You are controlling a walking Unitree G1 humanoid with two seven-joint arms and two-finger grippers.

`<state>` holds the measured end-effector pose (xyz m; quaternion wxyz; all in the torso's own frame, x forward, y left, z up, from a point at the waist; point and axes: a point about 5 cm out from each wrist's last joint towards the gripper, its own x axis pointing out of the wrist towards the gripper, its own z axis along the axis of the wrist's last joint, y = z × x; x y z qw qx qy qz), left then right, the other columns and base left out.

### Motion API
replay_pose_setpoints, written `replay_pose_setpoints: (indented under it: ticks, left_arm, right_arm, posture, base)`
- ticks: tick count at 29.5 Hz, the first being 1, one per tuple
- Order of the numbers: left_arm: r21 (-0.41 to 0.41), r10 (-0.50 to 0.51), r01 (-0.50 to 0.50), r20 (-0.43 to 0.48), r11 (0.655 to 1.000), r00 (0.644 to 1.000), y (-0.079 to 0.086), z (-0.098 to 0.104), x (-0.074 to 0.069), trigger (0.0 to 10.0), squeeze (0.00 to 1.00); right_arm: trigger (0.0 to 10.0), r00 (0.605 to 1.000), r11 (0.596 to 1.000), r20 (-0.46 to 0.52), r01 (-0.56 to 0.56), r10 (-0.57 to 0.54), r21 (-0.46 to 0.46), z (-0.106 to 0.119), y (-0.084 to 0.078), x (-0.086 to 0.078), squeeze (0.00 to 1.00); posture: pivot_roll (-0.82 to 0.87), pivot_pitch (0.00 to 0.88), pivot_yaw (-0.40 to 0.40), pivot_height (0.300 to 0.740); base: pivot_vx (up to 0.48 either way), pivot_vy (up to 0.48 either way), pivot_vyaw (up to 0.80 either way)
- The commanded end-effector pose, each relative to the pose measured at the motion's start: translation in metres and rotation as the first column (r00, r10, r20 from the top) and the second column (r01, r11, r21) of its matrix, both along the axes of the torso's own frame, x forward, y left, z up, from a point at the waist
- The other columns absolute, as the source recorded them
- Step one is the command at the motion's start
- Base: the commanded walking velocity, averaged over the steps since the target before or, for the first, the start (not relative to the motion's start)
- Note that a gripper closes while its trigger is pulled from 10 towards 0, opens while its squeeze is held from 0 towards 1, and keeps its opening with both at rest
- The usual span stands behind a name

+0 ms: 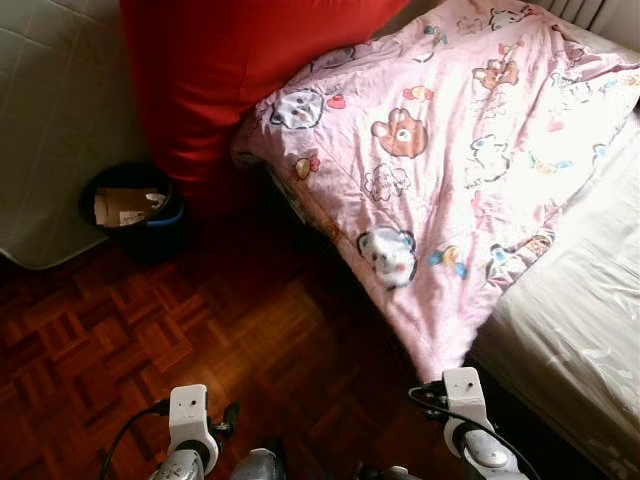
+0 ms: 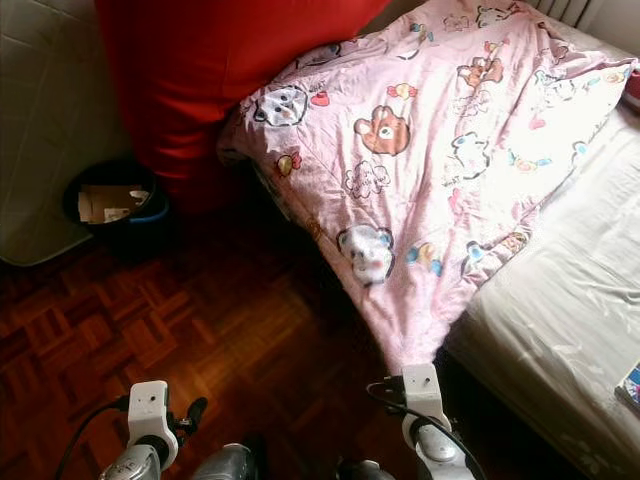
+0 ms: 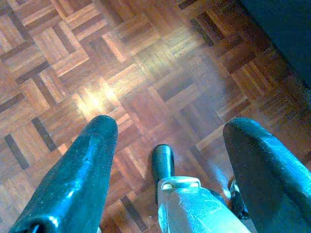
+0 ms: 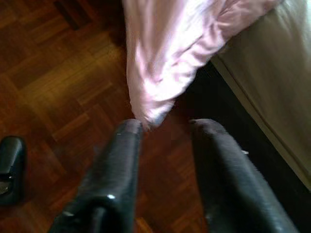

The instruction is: Clean up the room

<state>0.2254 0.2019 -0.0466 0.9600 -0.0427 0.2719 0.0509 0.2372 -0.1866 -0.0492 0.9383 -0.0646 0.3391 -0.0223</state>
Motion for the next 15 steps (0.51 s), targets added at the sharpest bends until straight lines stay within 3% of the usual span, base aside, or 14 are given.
replay_pose_setpoints:
  ticks: [1, 2, 3, 11, 12, 15]
  left_arm:
    - [0.014, -0.012, 0.013, -0.055, 1.000, 0.998, 0.002, -0.008, -0.010, 10.0, 0.00]
    - [0.014, -0.012, 0.013, -0.055, 1.000, 0.998, 0.002, -0.008, -0.010, 10.0, 0.00]
    - [0.014, -0.012, 0.013, -0.057, 1.000, 0.998, 0.002, -0.008, -0.011, 10.0, 0.00]
    - [0.014, -0.012, 0.013, -0.058, 1.000, 0.998, 0.002, -0.008, -0.011, 10.0, 0.00]
    - [0.015, -0.012, 0.013, -0.072, 1.000, 0.997, 0.002, -0.010, -0.013, 10.0, 0.00]
    - [0.018, -0.006, 0.008, -0.127, 1.000, 0.992, 0.004, -0.016, -0.023, 10.0, 0.00]
  right_arm:
    - [10.0, 1.000, 1.000, -0.011, 0.028, -0.028, -0.001, -0.004, -0.003, -0.006, 0.75]
    - [10.0, 1.000, 1.000, -0.010, 0.029, -0.029, -0.001, -0.003, -0.003, -0.006, 0.75]
    - [10.0, 1.000, 1.000, -0.012, 0.029, -0.029, 0.012, -0.004, -0.002, -0.006, 0.67]
    - [10.0, 1.000, 0.999, -0.014, 0.026, -0.026, 0.018, -0.004, -0.001, -0.006, 0.67]
    - [10.0, 0.998, 0.999, -0.055, 0.018, -0.015, 0.048, -0.010, 0.003, -0.013, 0.00]
    - [10.0, 0.988, 0.996, -0.150, -0.005, 0.017, 0.084, -0.023, 0.009, -0.031, 0.00]
  posture:
    - [0.07, 0.212, -0.012, 0.740]
    - [0.07, 0.212, -0.012, 0.740]
    - [0.07, 0.217, -0.011, 0.740]
    - [0.07, 0.217, -0.011, 0.740]
    - [0.07, 0.218, -0.011, 0.740]
    - [0.07, 0.220, -0.015, 0.740]
  base:
    - [0.000, 0.000, 0.00]
    - [0.000, 0.000, 0.00]
    - [0.000, 0.000, 0.00]
    - [0.000, 0.000, 0.00]
    - [0.000, 0.000, 0.00]
    - [0.000, 0.000, 0.00]
